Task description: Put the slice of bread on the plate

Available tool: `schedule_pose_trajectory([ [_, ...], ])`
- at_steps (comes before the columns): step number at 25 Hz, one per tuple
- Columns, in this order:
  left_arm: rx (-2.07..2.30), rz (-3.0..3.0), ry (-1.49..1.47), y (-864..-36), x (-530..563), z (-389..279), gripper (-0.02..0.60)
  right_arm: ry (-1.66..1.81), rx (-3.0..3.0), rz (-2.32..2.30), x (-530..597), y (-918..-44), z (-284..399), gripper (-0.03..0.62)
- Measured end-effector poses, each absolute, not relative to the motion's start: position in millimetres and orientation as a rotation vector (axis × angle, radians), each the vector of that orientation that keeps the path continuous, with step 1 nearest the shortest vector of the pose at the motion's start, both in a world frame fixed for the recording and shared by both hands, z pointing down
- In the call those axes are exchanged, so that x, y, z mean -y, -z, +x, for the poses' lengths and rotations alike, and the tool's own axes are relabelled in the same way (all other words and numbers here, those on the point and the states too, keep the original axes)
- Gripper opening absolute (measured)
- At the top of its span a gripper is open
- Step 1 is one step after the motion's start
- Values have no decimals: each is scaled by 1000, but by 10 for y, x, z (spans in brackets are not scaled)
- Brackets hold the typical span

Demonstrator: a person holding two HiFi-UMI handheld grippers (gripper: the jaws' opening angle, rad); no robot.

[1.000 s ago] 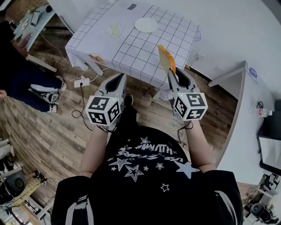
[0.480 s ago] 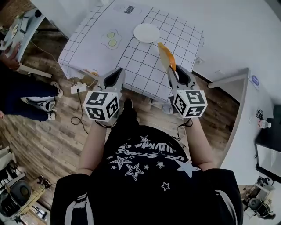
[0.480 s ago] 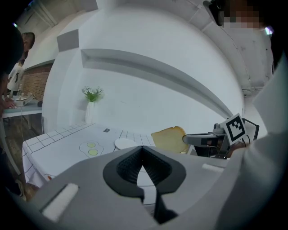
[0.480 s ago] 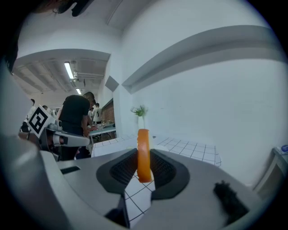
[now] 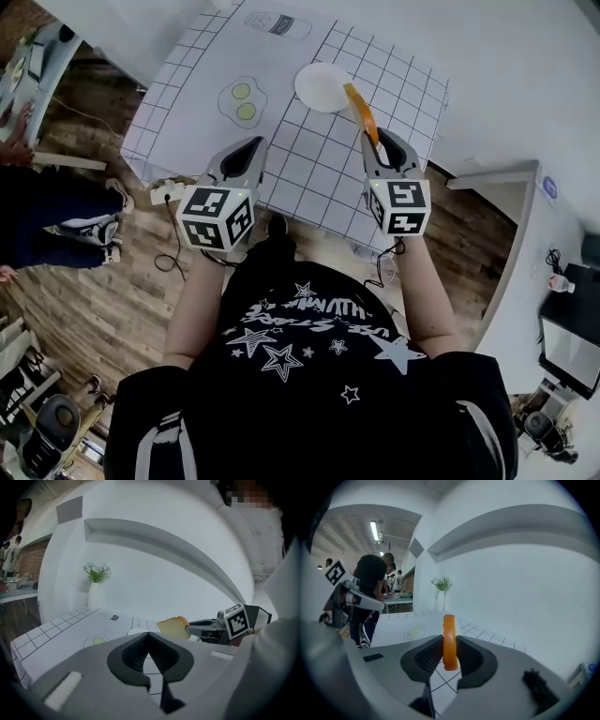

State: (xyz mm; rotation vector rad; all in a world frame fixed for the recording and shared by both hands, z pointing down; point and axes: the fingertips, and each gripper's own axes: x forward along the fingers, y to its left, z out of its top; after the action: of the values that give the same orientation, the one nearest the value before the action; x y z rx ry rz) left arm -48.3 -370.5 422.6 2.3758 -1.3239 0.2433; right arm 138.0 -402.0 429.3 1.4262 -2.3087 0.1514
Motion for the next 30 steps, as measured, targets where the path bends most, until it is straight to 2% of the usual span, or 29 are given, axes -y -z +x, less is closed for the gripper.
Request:
schedule_pose_trajectory([
  [14, 1209, 2392, -258, -4438, 4562, -809, 9, 426, 1956, 1128, 4928, -4792, 797, 91],
  [30, 1136, 2399, -269, -4594, 4802, -896, 9, 559, 1779, 827, 4933, -5448, 466, 95],
])
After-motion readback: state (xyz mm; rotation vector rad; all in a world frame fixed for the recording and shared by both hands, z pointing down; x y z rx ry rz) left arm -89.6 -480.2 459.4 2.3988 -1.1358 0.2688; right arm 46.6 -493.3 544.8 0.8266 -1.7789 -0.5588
